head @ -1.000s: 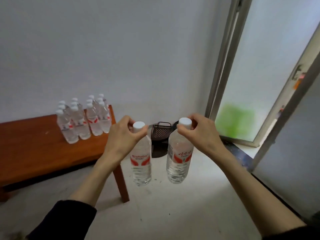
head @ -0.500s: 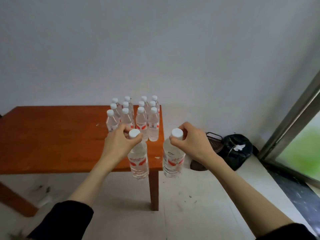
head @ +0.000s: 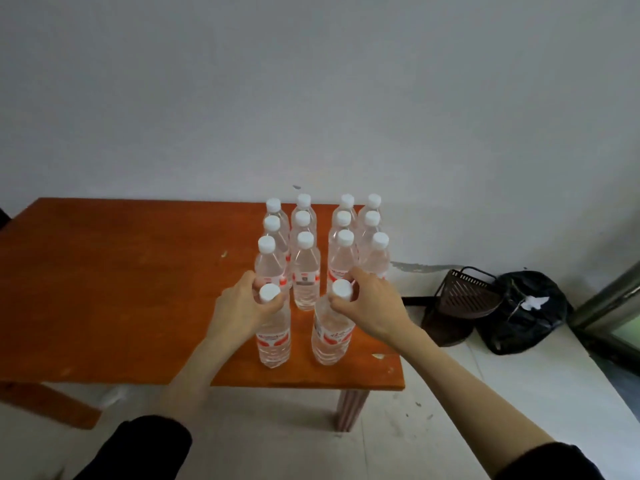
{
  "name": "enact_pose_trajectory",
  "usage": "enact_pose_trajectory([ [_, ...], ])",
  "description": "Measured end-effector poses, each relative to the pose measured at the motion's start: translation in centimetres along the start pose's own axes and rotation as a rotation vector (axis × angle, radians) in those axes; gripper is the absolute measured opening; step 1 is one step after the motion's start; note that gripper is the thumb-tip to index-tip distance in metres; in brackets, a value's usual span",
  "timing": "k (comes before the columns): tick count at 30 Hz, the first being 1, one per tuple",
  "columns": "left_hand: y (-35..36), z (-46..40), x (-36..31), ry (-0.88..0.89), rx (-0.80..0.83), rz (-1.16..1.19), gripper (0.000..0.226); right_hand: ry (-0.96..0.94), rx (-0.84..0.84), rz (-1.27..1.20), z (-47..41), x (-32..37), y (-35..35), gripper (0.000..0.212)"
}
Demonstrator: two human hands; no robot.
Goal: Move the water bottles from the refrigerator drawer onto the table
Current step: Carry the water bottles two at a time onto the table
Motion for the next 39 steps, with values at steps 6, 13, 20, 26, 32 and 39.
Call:
enact_pose_trajectory([
  [6,0.9,-5.2,1.8,0.014,0.068,0.040,0.026,0.019,0.059,0.008,-4.8,0.6,3.8,0.034],
  [13,1.5,-7.3,0.8,0.092,0.072,0.069,0.026,0.041,0.052,0.009,-7.8,0.6,5.6,0.030],
  [20,2.5,-7.9,1.2,0.067,0.149,0.043,0.029,0.069,0.035,-0.034,-7.9,0.4,6.1,0.037],
  [26,2.7,-7.2,0.6,0.074,0.197,-0.088,0.048,0.076,0.049,-0.102,-6.6,0.4,5.4,0.044],
  [32,-0.7,-3.0,-7.3,0.399,-0.189,-0.268,0.042,0.104,-0.146,-0.006,-0.6,-0.8,-3.5,0.049],
  [39,6.8,11.2,-22.8,0.930,0.041,-0.101,0.063,0.233,-0.388,0.359,17.7,-5.1,-17.9,0.067],
])
Point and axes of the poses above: each hand's wrist, its own z-axis away from the middle knuckle, its own y-axis out of the palm, x = y × z, the point moved 9 cm from there along -z, towards the middle knuckle, and after that the axes turned 7 degrees about -y, right-handed, at the moved point
